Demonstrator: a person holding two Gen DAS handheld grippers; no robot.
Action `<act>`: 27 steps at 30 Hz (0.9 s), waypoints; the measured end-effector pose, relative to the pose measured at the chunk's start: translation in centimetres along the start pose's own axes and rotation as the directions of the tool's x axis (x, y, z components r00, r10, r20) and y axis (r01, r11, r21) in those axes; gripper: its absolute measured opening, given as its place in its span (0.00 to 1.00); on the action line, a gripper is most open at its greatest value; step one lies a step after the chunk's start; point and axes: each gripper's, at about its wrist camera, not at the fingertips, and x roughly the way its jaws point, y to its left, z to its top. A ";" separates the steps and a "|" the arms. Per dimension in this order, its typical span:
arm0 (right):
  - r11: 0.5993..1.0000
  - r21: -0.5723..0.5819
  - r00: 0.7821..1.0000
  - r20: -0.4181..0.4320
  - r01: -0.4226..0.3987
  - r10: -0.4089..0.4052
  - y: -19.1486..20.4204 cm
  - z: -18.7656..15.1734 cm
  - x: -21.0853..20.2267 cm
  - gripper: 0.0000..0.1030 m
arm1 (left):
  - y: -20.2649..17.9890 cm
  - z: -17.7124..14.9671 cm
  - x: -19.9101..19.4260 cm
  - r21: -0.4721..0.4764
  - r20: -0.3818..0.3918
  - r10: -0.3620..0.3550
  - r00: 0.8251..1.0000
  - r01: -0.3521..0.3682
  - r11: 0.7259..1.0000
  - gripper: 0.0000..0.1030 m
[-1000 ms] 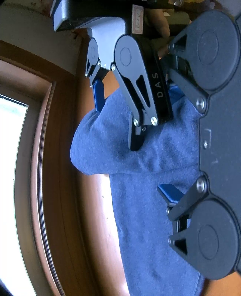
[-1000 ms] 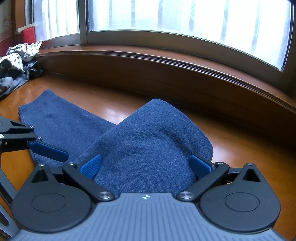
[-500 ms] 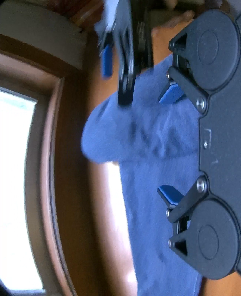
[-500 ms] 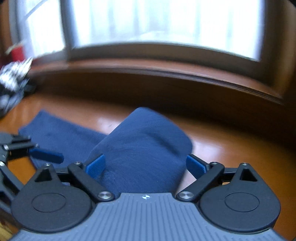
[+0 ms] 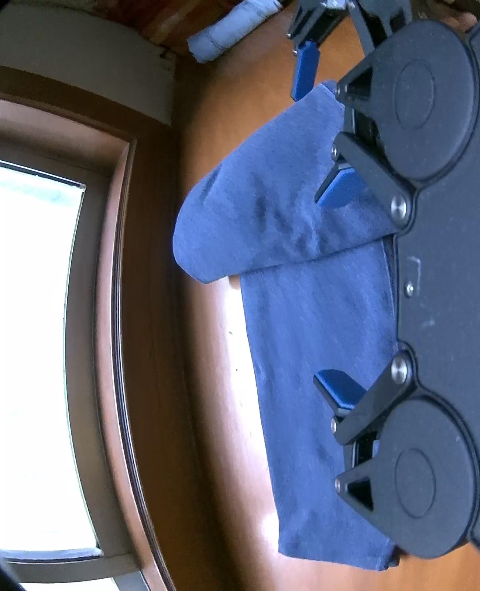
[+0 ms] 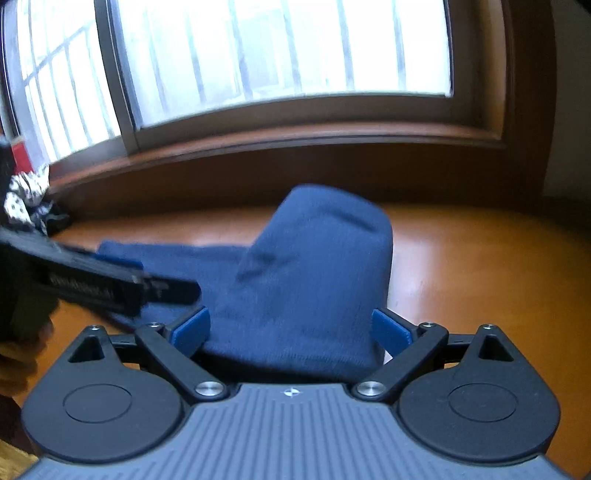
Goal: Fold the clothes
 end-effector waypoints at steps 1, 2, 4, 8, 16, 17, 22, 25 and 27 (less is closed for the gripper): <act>1.000 -0.006 1.000 -0.002 0.014 -0.014 0.2 -0.4 0.2 0.94 | 0.1 0.0 0.0 -0.001 0.000 0.004 1.000 -0.004 1.000 0.91; 1.000 -0.006 1.000 -0.001 0.020 -0.020 0.3 -0.6 0.3 0.94 | 0.1 -0.1 -0.1 0.000 0.000 0.006 1.000 -0.006 1.000 0.91; 1.000 0.003 1.000 0.004 0.023 -0.023 0.1 -0.7 0.3 0.95 | 0.3 -0.3 -0.6 0.010 0.003 0.013 1.000 -0.013 1.000 0.91; 1.000 0.023 1.000 0.005 0.016 -0.016 -0.3 -0.4 -0.1 0.94 | 0.5 -0.3 -0.6 0.030 0.016 0.070 0.997 -0.071 0.997 0.91; 0.999 0.027 0.996 0.081 -0.041 0.039 0.1 0.1 -2.7 0.94 | 1.8 -0.8 0.0 0.032 -0.007 0.128 0.992 -0.128 0.991 0.92; 0.999 -0.001 0.997 0.063 -0.034 0.034 0.3 -0.1 -2.2 0.94 | 1.7 -1.1 -0.1 0.043 -0.013 0.126 0.992 -0.125 0.991 0.92; 0.994 -0.110 1.000 -0.027 -0.012 0.009 0.6 -1.0 -0.5 0.96 | 1.1 -2.7 -0.5 0.057 -0.049 0.094 0.994 -0.091 0.994 0.92; 0.990 -0.138 0.999 -0.040 -0.025 0.020 0.7 -0.7 -0.7 0.94 | 1.0 -2.4 -1.1 0.040 -0.036 0.077 0.996 -0.076 0.996 0.92; 0.990 -0.124 0.998 0.002 -0.060 0.061 0.5 -0.1 -1.9 0.93 | 0.6 -2.0 -1.3 0.050 -0.017 0.103 0.995 -0.102 0.993 0.92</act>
